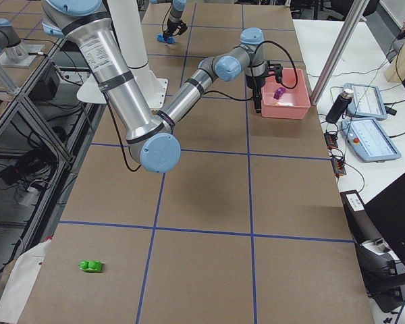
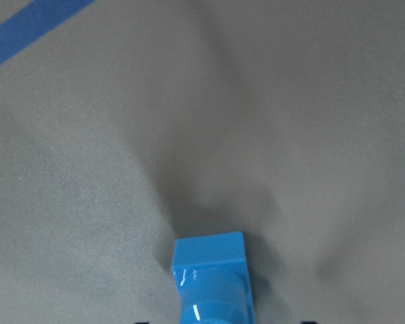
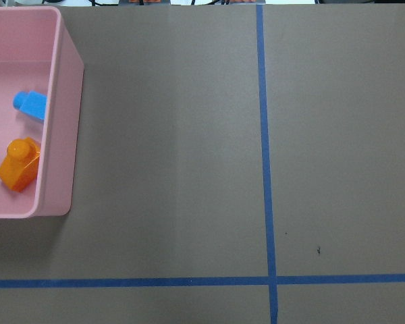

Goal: Put all blocks into box

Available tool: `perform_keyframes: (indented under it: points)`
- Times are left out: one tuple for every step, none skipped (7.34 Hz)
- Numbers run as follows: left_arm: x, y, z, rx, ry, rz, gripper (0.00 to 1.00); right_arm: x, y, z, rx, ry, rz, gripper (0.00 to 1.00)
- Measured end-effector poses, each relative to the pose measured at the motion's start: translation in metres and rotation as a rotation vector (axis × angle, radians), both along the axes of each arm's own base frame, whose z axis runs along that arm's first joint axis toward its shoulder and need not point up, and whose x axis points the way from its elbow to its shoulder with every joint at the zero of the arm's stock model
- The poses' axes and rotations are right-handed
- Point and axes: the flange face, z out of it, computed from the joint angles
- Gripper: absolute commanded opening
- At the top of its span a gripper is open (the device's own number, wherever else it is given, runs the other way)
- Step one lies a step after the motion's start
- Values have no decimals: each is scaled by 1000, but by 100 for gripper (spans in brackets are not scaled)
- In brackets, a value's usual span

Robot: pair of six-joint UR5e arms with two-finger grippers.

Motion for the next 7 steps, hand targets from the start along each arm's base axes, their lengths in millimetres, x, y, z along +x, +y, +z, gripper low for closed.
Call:
perform_keyframes:
  points:
    - [1,1,0,-1,-1,2,55,0,0,0,0,0,0,99]
    - [2,1,2,-2,-3,5,55,0,-1,0,0,0,0,99]
    - [4,3,3,-2,-6,9,52,0,-1,0,0,0,0,99]
    - [4,3,5,-3,-8,11,24,-1,-1,0,0,0,0,99]
    - [5,3,5,-3,-8,11,0,-1,-1,0,0,0,0,99]
    - [5,3,5,-2,-8,12,0,-1,-1,0,0,0,0,99]
    - [5,3,4,0,-4,12,0,-1,-1,0,0,0,0,99]
